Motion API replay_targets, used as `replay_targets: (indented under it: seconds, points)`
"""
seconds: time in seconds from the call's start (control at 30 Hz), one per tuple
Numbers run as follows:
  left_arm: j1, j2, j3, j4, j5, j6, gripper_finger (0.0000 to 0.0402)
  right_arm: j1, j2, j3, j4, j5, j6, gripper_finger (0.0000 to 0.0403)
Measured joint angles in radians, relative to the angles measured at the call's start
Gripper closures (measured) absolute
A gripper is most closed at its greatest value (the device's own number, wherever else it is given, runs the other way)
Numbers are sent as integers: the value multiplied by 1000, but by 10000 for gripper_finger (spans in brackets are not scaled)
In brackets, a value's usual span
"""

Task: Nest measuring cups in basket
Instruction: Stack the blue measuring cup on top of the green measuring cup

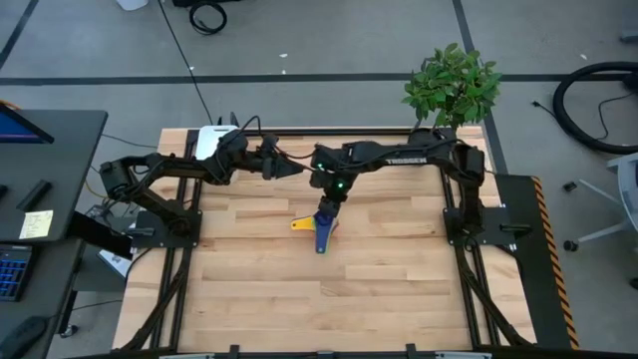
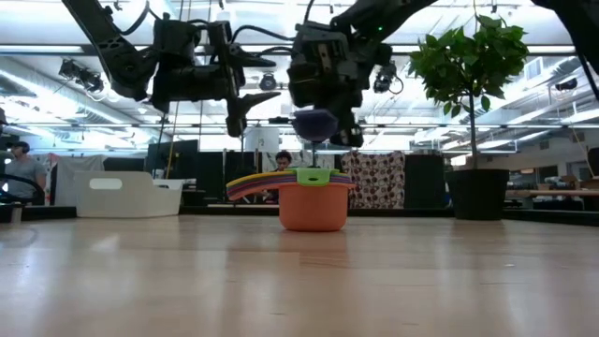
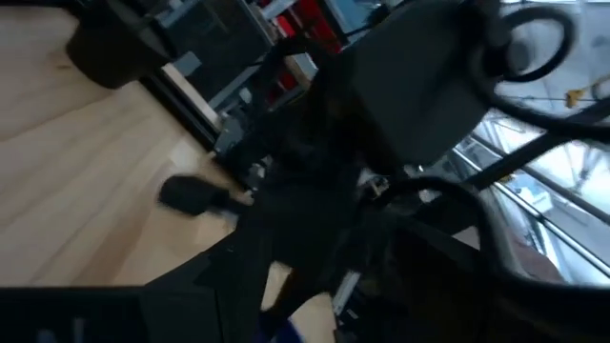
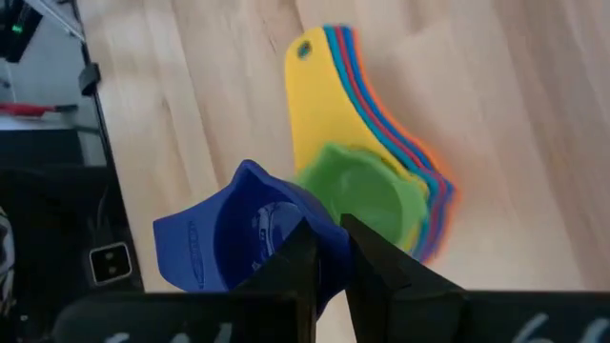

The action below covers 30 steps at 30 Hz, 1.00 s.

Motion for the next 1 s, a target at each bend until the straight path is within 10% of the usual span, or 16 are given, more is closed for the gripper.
replay_targets:
  seconds: [1.0]
  points:
    - [22, 0, 0, 70, 51, -31, 178, -24, 79, -31, 41, -108, -89, 365]
